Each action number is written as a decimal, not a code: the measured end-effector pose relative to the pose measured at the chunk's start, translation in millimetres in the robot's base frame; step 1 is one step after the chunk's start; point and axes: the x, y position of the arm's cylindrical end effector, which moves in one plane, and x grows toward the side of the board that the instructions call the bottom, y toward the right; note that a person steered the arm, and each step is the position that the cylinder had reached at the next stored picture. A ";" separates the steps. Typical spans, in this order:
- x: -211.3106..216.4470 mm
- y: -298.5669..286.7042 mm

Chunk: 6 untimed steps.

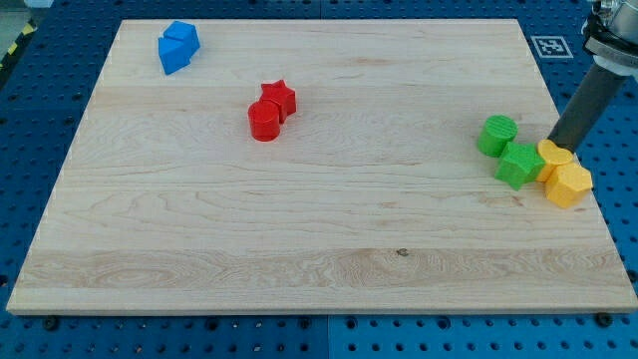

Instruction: Move yellow hexagon to the bottom of yellow heart

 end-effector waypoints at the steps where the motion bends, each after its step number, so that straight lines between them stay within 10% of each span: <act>1: 8.0 3.2; 6: 35.5 24.4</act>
